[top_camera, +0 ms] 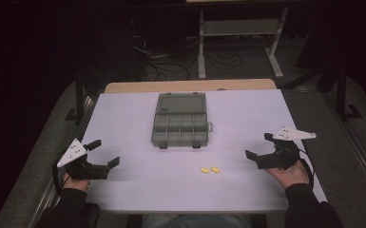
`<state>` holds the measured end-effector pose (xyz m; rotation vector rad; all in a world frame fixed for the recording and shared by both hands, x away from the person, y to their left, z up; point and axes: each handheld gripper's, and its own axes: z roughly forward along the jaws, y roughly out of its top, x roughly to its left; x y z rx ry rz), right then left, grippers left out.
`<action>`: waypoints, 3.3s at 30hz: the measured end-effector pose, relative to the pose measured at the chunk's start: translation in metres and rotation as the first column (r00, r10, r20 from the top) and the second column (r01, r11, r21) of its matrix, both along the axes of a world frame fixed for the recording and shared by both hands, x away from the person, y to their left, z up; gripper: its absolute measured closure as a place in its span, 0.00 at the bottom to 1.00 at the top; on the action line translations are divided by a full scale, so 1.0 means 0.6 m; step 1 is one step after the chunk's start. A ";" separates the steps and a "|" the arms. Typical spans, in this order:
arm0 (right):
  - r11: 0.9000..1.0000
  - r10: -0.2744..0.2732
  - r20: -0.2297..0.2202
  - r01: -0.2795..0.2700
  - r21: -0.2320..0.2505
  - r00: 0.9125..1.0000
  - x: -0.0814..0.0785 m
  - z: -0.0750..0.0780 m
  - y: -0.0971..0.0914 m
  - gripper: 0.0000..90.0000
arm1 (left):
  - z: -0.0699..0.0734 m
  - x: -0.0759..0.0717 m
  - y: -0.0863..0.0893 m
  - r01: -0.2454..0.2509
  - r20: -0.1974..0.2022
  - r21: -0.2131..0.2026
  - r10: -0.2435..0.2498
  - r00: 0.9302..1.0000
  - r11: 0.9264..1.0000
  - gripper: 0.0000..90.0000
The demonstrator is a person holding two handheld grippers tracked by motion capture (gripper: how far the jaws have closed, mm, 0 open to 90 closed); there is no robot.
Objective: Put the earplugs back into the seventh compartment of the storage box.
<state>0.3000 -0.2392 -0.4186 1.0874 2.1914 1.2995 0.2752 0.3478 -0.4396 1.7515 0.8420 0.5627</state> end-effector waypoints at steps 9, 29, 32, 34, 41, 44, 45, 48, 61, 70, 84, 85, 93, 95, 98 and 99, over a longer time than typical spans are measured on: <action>1.000 0.015 -0.008 -0.015 0.001 1.000 -0.002 0.001 0.002 0.00 | 0.001 -0.002 0.001 -0.007 0.012 -0.003 0.007 1.000 1.000 0.00; 0.996 0.083 -0.042 -0.085 -0.041 0.996 -0.005 0.024 0.033 0.00 | -0.001 -0.002 0.000 0.001 0.010 0.000 -0.001 1.000 1.000 0.00; 0.993 0.099 -0.055 -0.102 -0.058 0.994 -0.001 0.029 0.040 0.00 | -0.001 -0.002 0.000 0.009 0.004 -0.008 -0.009 1.000 1.000 0.00; 0.992 0.105 -0.057 -0.108 -0.063 0.993 0.001 0.031 0.043 0.00 | -0.001 -0.002 -0.001 0.010 0.004 -0.009 -0.010 1.000 1.000 0.00; 0.983 0.144 -0.084 -0.152 -0.106 0.986 0.010 0.043 0.067 0.00 | -0.002 -0.002 -0.001 0.014 0.002 -0.007 -0.013 1.000 1.000 0.00; 0.979 0.159 -0.091 -0.169 -0.116 0.983 0.012 0.045 0.075 0.00 | -0.002 -0.002 -0.001 0.014 0.003 -0.007 -0.014 1.000 1.000 0.00; 0.978 0.163 -0.096 -0.174 -0.119 0.982 0.013 0.045 0.078 0.00 | -0.002 -0.002 -0.001 0.014 0.003 -0.008 -0.014 1.000 1.000 0.00; 0.974 0.176 -0.108 -0.189 -0.126 0.978 0.016 0.046 0.085 0.00 | -0.002 -0.002 0.000 0.014 0.002 -0.018 -0.014 1.000 1.000 0.00; 0.951 0.226 -0.163 -0.254 -0.178 0.960 0.025 0.038 0.115 0.00 | -0.002 -0.002 -0.001 0.021 0.002 -0.013 -0.021 1.000 1.000 0.00; 0.931 0.260 -0.201 -0.301 -0.208 0.944 0.030 0.028 0.141 0.00 | -0.002 -0.002 -0.001 0.021 0.002 -0.013 -0.021 1.000 1.000 0.00; 0.893 0.299 -0.278 -0.371 -0.256 0.913 0.037 0.003 0.173 0.00 | -0.003 -0.002 -0.002 0.029 0.001 -0.011 -0.029 1.000 1.000 0.00; 0.890 0.302 -0.283 -0.376 -0.259 0.910 0.038 0.001 0.175 0.00 | -0.003 -0.002 -0.002 0.030 0.001 -0.010 -0.030 1.000 1.000 0.00; 0.864 0.321 -0.309 -0.410 -0.291 0.895 0.041 -0.013 0.189 0.00 | -0.003 -0.001 -0.003 0.033 0.001 -0.010 -0.033 0.999 0.999 0.00; 0.859 0.324 -0.317 -0.417 -0.297 0.892 0.042 -0.017 0.193 0.00 | -0.003 -0.002 -0.003 0.033 0.001 -0.010 -0.033 0.999 0.999 0.00; 0.851 0.323 -0.331 -0.425 -0.309 0.887 0.042 -0.023 0.198 0.00 | -0.003 -0.002 -0.003 0.035 0.001 -0.009 -0.035 0.999 0.999 0.00; 0.848 0.322 -0.336 -0.428 -0.313 0.885 0.041 -0.024 0.199 0.00 | -0.003 -0.001 -0.003 0.035 0.000 -0.009 -0.035 0.999 0.999 0.00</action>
